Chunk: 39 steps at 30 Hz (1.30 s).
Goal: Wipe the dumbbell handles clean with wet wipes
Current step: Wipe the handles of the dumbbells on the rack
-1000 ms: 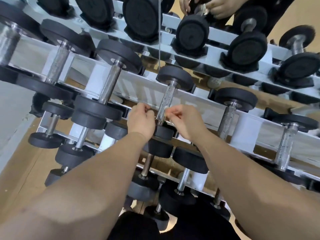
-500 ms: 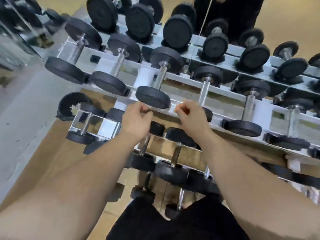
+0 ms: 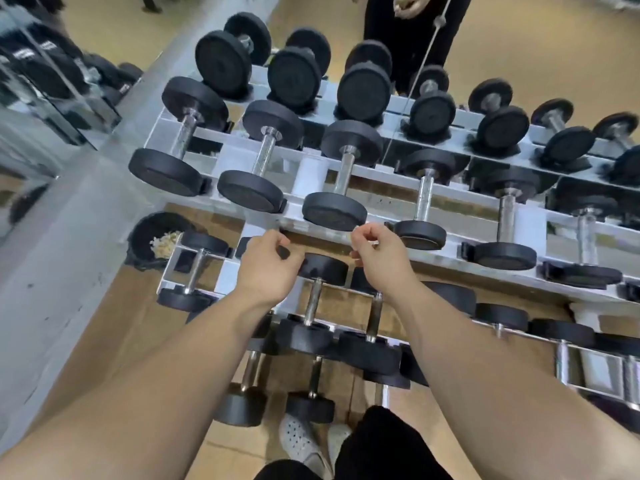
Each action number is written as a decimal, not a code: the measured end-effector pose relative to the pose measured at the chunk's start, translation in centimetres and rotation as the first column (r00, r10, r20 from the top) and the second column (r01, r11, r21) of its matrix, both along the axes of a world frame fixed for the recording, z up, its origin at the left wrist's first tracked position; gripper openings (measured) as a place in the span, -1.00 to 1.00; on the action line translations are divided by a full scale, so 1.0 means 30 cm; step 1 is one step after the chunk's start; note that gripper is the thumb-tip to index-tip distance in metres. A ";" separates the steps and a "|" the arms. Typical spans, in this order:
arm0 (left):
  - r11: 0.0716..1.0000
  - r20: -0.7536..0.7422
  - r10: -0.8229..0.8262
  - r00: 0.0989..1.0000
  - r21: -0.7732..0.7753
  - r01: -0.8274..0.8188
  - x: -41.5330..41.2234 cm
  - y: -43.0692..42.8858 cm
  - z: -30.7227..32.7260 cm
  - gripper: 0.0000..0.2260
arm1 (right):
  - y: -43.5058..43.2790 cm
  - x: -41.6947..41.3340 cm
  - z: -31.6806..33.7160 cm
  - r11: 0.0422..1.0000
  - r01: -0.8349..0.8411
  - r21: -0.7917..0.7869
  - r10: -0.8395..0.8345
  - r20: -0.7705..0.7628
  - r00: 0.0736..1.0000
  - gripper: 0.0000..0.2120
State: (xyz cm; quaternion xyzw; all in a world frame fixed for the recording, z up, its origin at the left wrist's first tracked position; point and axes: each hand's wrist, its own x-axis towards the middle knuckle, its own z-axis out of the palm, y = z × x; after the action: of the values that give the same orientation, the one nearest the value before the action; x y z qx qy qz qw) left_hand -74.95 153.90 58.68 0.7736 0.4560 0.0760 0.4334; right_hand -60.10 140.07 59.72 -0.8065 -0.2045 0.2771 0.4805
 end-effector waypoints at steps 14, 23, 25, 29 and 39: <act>0.988 -0.146 -0.103 0.984 0.097 0.118 0.505 0.144 -0.029 -0.59 | 0.086 0.328 -0.055 0.996 0.085 0.004 -0.085 0.010 0.996 -0.93; 0.988 -0.288 0.156 0.945 0.047 -0.148 0.708 0.198 -0.191 -0.50 | 0.287 0.575 -0.164 0.995 -0.097 -0.023 0.099 0.174 0.980 -0.88; 0.982 -0.325 0.184 0.928 0.102 -0.159 0.719 0.185 -0.216 -0.53 | 0.340 0.606 -0.197 0.992 -0.125 0.000 0.122 0.202 0.972 -0.80; 0.961 -0.254 0.247 0.935 0.185 -0.203 0.717 0.160 -0.226 -0.68 | 0.449 0.651 -0.263 0.984 -0.179 -0.012 0.175 0.282 0.943 -0.76; 0.976 -0.245 0.200 0.949 0.132 -0.171 0.705 0.171 -0.226 -0.71 | 0.429 0.653 -0.370 0.924 -0.379 -0.043 0.371 0.329 0.869 -0.86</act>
State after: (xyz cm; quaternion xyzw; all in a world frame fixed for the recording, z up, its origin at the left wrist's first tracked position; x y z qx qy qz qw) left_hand -53.79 159.01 51.90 0.7530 0.5742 0.0406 0.3187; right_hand -40.51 152.95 48.63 -0.7807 -0.4379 0.2234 0.3857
